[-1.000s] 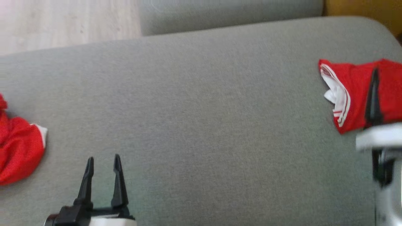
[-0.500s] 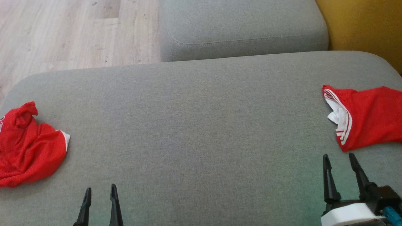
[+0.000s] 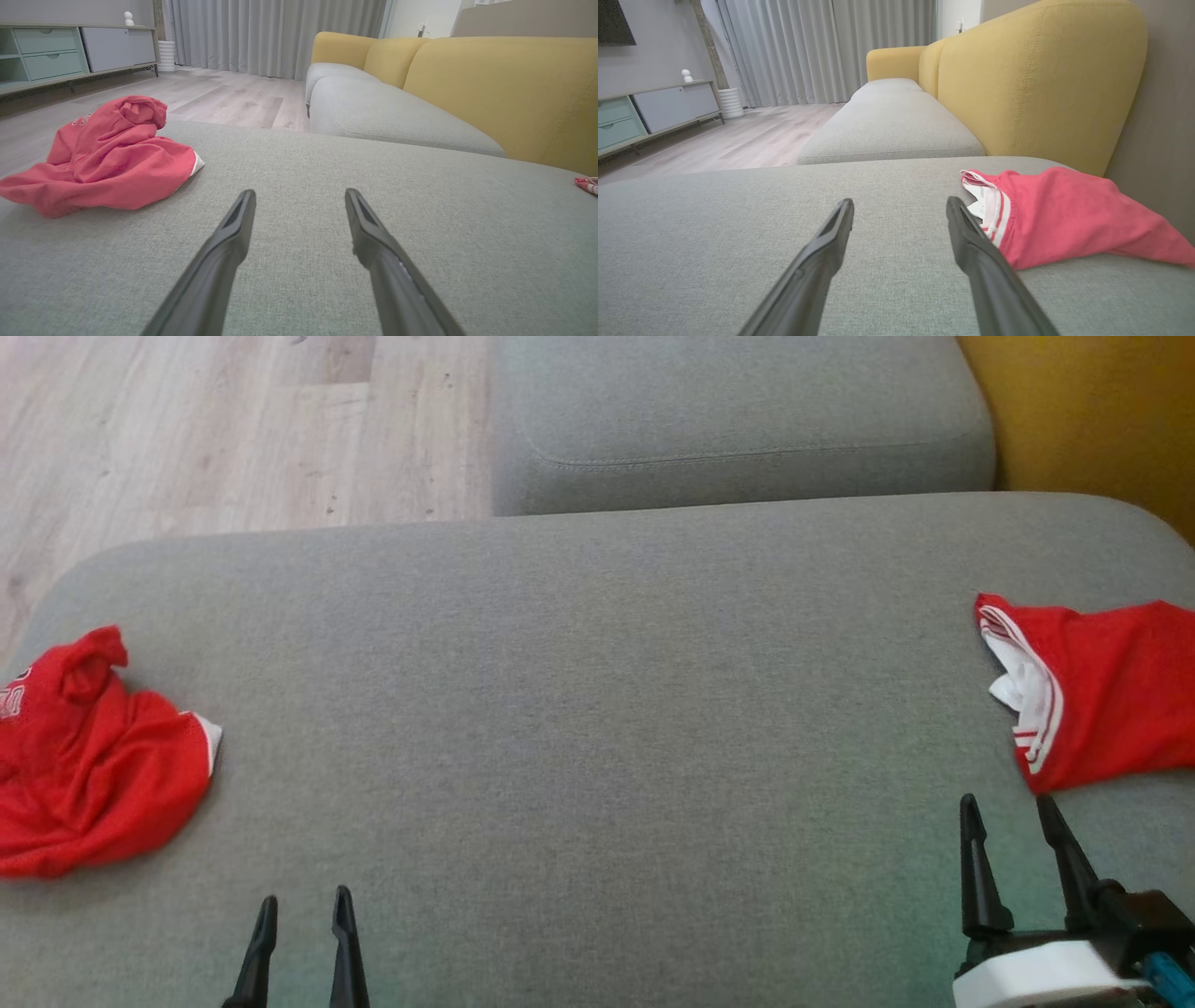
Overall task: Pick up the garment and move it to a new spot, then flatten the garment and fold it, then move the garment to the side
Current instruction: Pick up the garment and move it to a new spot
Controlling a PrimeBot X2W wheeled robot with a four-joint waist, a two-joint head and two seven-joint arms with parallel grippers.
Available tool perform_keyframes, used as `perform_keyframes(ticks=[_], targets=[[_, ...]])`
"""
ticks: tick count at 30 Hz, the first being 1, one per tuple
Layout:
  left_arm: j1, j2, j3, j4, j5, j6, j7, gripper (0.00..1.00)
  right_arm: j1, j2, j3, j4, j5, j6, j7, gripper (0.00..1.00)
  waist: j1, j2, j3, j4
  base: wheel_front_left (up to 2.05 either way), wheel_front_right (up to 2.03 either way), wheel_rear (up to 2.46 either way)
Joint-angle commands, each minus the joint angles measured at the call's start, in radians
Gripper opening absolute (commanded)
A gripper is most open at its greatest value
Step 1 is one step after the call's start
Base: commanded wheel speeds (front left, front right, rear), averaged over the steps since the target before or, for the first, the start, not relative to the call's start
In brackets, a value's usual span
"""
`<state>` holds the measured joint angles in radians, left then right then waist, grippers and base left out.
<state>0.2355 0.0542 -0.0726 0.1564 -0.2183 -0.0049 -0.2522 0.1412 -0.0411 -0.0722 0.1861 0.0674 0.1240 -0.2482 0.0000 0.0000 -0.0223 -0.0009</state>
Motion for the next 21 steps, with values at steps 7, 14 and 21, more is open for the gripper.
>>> perform_keyframes(ticks=[7, 14, 21], targets=[[-0.052, -0.004, 0.010, -0.033, 0.012, -0.005, -0.010, 1.00, 0.002, -0.009, 0.034, -0.050, 0.024, 0.007, -0.013, 1.00, 0.0000, 0.0000, -0.007, 0.115, 0.00, 0.00, 0.00], [-0.032, -0.004, 0.011, -0.042, 0.011, 0.005, -0.010, 1.00, -0.002, -0.009, 0.091, -0.056, 0.041, 0.007, -0.013, 1.00, 0.0000, 0.0000, -0.019, 0.307, 0.00, 0.00, 0.00], [0.006, -0.004, 0.032, -0.053, 0.004, 0.008, -0.010, 1.00, -0.011, -0.009, 0.130, -0.048, 0.045, 0.007, -0.013, 1.00, 0.0000, 0.0000, -0.023, 0.433, 0.00, 0.00, 0.00]])
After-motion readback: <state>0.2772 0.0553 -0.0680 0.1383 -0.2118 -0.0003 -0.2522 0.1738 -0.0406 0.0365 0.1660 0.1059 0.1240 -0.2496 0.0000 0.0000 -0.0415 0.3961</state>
